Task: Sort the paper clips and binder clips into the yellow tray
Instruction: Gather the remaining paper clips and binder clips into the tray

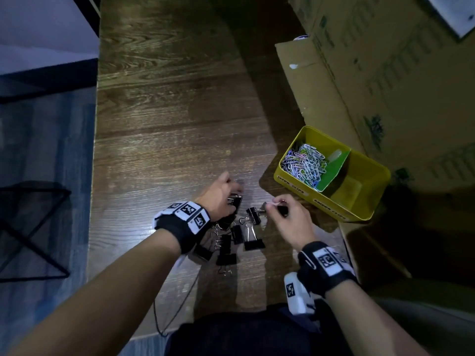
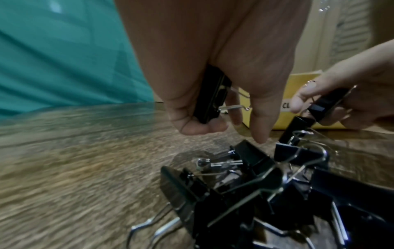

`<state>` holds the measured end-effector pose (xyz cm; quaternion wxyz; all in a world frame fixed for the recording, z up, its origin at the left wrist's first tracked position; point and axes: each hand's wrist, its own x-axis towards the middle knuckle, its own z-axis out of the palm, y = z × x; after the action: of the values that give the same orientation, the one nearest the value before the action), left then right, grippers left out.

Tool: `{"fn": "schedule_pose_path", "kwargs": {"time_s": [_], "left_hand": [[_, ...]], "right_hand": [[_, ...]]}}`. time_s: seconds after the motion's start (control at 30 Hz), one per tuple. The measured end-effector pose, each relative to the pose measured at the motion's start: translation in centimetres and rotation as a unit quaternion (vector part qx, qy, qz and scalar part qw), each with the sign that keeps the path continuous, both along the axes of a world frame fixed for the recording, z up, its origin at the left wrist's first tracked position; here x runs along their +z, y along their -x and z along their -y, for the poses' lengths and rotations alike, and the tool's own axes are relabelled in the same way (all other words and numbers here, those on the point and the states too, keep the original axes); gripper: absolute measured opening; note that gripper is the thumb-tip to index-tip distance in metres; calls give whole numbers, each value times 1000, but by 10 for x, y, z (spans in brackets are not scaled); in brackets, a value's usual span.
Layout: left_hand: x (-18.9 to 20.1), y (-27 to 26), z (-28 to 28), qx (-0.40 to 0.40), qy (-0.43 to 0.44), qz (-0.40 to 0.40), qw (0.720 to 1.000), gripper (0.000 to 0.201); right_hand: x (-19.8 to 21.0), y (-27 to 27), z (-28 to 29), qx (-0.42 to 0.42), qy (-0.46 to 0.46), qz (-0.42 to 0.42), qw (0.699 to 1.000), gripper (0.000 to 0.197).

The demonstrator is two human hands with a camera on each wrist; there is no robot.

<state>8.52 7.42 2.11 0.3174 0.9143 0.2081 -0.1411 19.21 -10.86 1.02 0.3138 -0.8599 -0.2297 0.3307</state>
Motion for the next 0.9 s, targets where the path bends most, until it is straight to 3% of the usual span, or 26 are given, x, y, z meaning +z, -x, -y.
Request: {"fn": "schedule_pose_path", "kwargs": {"time_s": [0.1,0.2,0.3,0.43,0.5,0.63,0.73,0.8,0.87,0.9], "left_hand": [[-8,-10,8,-30,-36,-61,997,53],[-15,-14,10,-26,-44,-84,995,45],[-18,-16,6,13,-26,-39,999,34],[-15,-12,-2,156,56,42,985,21],[-11,-12,-9,255,169,75,949,18],[24,-21,-18,380,374,160,831,23],[58,-42,-13,378,537,195,729,23],[74,-64,0,361,609,211,675,23],[85,-90,20,337,650,204,650,21],[88,-102,33,323,661,190,650,20]], "right_hand": [[-11,5,-9,77,95,48,991,61],[-23,4,-11,81,109,85,987,53],[-29,0,-10,73,88,96,989,45],[-19,-4,-2,40,37,68,996,48],[-3,-6,5,6,-50,59,997,37],[34,-15,24,-119,-201,-34,972,15],[61,-34,34,-269,-277,-80,919,7],[72,-52,41,-335,-312,-85,885,11],[74,-70,48,-372,-317,-92,868,13],[73,-77,52,-382,-304,-89,868,10]]}}
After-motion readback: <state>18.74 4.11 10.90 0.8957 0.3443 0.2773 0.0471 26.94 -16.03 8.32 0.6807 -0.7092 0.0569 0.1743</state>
